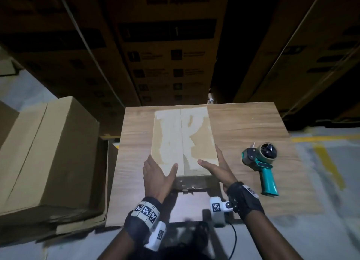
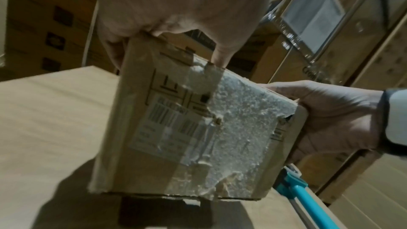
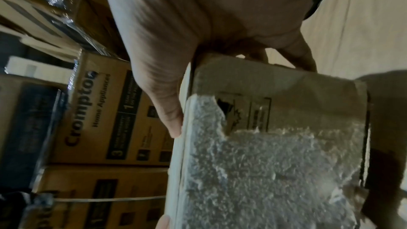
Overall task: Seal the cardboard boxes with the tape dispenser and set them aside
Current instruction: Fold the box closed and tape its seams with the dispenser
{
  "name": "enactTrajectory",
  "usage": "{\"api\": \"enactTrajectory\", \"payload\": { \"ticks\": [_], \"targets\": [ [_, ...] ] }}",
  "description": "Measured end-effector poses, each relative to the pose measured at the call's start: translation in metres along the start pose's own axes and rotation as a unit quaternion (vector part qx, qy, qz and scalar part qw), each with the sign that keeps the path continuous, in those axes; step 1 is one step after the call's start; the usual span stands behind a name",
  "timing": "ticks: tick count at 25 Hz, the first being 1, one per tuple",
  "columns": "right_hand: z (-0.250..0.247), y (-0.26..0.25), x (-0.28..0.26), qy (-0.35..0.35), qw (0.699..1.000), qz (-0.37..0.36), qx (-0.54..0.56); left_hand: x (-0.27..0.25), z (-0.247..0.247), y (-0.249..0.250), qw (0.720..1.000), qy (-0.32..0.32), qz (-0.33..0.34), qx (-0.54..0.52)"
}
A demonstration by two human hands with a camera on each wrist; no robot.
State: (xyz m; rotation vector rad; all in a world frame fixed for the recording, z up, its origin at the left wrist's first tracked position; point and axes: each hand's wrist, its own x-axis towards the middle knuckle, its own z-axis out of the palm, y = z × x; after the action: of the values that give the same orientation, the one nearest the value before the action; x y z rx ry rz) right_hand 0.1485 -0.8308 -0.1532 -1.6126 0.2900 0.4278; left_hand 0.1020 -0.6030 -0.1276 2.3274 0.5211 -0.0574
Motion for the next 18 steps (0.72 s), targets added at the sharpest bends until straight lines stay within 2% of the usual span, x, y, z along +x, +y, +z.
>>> {"api": "enactTrajectory", "payload": {
  "ticks": [2,4,7,9,11,16,18],
  "targets": [
    [-0.010,0.019,0.001,-0.011,0.999,0.011,-0.038,-0.005,0.016,-0.015,0.999,-0.048,-0.007,0.015],
    [-0.015,0.036,-0.003,-0.009,0.999,0.012,-0.051,-0.008,0.023,-0.029,0.996,-0.082,0.018,0.022],
    [-0.016,0.050,-0.002,0.001,0.998,0.014,-0.068,-0.002,0.014,-0.045,0.991,-0.123,0.036,-0.031],
    [-0.014,0.052,0.001,0.019,0.996,0.033,-0.082,0.007,0.004,-0.055,0.982,-0.177,0.052,-0.038],
    [-0.013,0.046,0.006,0.020,0.994,0.029,-0.104,0.014,-0.002,-0.062,0.971,-0.223,0.086,0.002],
    [-0.044,0.015,0.036,-0.036,0.976,0.025,-0.213,0.018,-0.003,-0.044,0.955,-0.264,0.113,0.078],
    [-0.064,0.001,0.047,-0.052,0.962,0.012,-0.268,0.003,0.003,-0.028,0.932,-0.300,0.167,0.119]
  ]
}}
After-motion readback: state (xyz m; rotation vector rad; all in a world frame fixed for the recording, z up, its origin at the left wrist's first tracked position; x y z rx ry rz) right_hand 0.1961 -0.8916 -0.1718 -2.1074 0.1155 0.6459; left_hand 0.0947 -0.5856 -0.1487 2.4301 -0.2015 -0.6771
